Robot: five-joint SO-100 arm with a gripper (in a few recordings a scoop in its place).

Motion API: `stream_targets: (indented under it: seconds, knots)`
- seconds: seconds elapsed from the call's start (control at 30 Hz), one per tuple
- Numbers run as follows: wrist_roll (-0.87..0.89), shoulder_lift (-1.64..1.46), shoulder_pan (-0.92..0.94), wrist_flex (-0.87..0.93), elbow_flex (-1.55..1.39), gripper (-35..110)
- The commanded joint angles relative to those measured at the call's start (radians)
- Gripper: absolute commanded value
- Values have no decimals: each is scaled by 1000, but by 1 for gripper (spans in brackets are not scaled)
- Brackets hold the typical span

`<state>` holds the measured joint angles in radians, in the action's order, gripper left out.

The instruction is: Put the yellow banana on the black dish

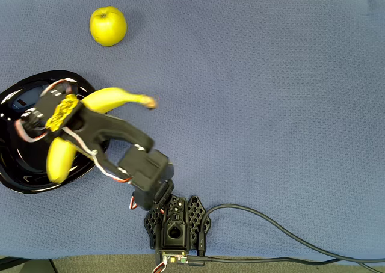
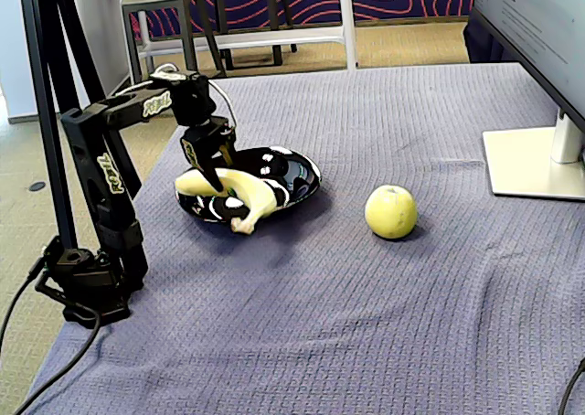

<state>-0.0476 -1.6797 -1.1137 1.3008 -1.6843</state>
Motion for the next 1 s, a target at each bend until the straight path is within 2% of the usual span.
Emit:
stream_targets:
  seconds: [0.0, 0.97]
  knots:
    - [38, -9, -43, 20, 181, 0]
    - [81, 328, -84, 17, 523, 0]
